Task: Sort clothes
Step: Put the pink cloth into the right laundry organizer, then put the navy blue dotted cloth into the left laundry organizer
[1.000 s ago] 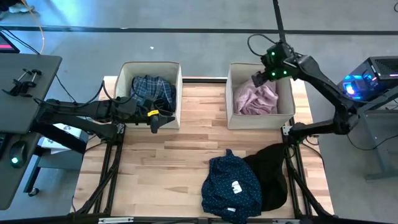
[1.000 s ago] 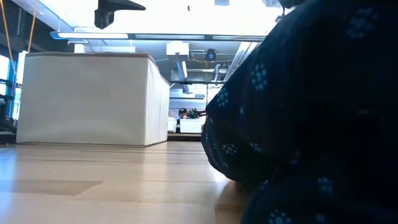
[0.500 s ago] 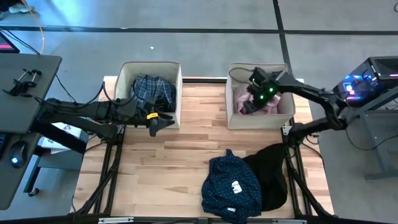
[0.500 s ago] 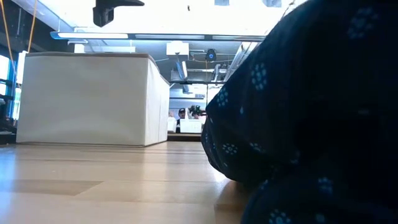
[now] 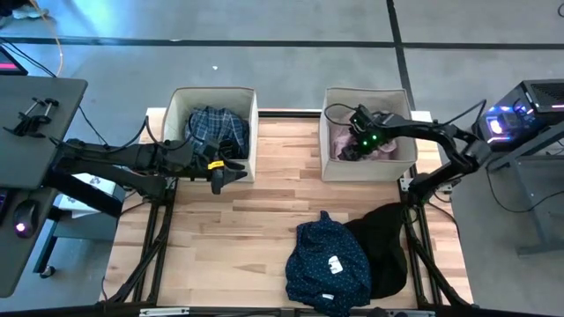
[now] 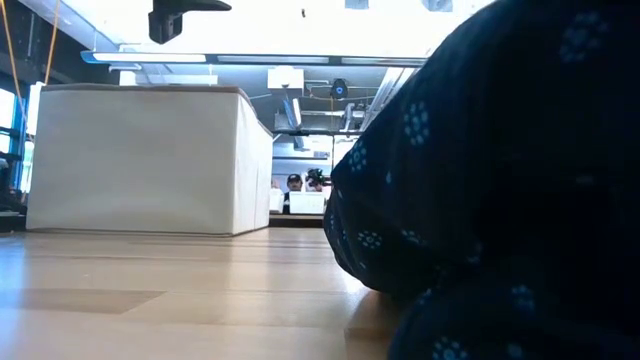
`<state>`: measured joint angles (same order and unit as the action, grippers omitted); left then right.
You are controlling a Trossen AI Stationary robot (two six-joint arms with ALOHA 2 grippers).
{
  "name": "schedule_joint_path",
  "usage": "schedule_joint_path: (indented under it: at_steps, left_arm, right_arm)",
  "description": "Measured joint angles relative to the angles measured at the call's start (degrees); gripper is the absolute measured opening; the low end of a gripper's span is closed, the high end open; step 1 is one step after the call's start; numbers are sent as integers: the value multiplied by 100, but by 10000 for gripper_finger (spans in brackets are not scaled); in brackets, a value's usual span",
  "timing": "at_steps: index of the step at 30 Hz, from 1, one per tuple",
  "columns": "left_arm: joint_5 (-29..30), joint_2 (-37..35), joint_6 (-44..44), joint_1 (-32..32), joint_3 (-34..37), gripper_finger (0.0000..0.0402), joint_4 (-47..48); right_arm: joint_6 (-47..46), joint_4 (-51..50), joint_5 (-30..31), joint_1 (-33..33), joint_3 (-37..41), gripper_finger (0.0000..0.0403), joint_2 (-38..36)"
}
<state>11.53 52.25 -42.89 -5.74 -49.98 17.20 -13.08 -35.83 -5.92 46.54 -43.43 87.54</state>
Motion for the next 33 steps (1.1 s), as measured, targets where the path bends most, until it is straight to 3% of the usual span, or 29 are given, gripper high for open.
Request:
schedule_joint_path:
  at_steps: [6, 11, 19, 27, 33]
  left_arm:
    - [56, 0, -250, -2, 2, 172, 218]
    - [64, 0, -471, -2, 2, 172, 278]
    - [107, 0, -502, -11, 2, 172, 265]
    - [-160, -1, -205, -46, 2, 172, 215]
    - [-903, -2, 231, -74, 2, 172, 218]
  right_arm:
    - [331, 143, 98, -1, 43, 176, 51]
    - [381, -218, 372, 5, -374, 177, -404]
    - [-452, -1723, 228, -229, -1568, 177, -1442]
    - [-2095, -2459, 1411, -1520, -2360, 177, -2677]
    - [-3483, -1814, 2156, -3050, -2478, 177, -3339]
